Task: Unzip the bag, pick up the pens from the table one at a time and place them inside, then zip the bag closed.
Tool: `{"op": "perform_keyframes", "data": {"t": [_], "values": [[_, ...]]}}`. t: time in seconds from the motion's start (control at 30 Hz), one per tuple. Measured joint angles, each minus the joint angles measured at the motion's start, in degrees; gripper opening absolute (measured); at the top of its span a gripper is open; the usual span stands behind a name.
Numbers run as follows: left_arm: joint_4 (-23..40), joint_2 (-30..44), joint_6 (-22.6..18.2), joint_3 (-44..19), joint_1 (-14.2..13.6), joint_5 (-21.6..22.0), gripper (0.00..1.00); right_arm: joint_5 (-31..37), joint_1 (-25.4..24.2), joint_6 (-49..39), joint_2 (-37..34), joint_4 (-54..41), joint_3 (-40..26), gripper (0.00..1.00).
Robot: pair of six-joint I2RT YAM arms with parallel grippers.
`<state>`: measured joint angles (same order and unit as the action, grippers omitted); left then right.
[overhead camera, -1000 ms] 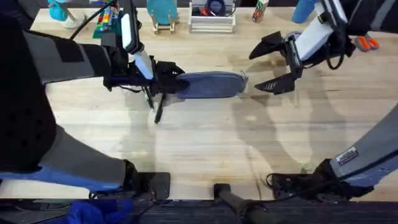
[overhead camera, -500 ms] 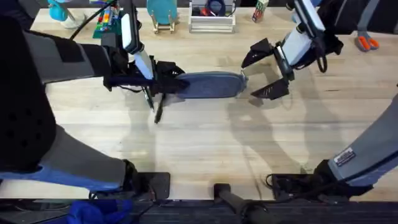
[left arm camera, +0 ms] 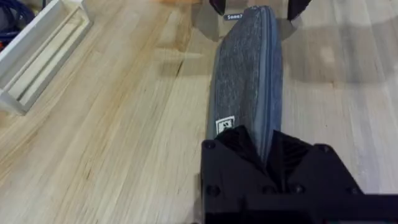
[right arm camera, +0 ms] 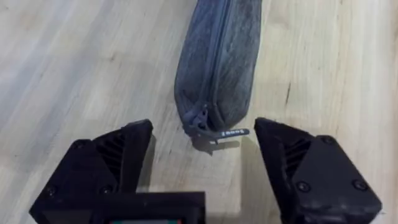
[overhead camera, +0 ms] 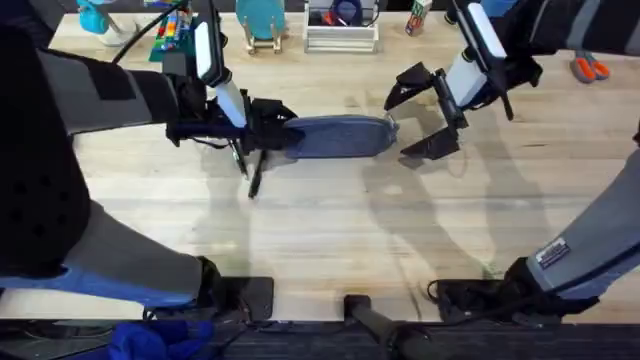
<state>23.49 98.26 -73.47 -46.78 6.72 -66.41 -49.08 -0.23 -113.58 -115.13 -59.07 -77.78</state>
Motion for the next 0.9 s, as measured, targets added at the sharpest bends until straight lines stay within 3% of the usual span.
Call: {"op": "perform_keyframes", "data": {"t": [0.5,0.6,0.73,0.9], "values": [[0.0,0.0,0.0,0.0,0.0,0.0,0.045,0.1,1.3,0.0,-1.5,3.8,-0.1,0.988],[0.0,0.0,0.0,0.0,0.0,0.0,0.045,0.1,1.7,0.0,-2.3,4.0,-0.1,0.927],[0.0,0.0,0.0,0.0,0.0,0.0,0.045,0.1,1.7,0.0,-2.4,4.3,-0.1,0.769],[-0.1,0.0,0.0,0.0,0.0,0.0,0.045,0.1,1.7,0.0,-2.4,4.4,-0.1,0.723]]}}
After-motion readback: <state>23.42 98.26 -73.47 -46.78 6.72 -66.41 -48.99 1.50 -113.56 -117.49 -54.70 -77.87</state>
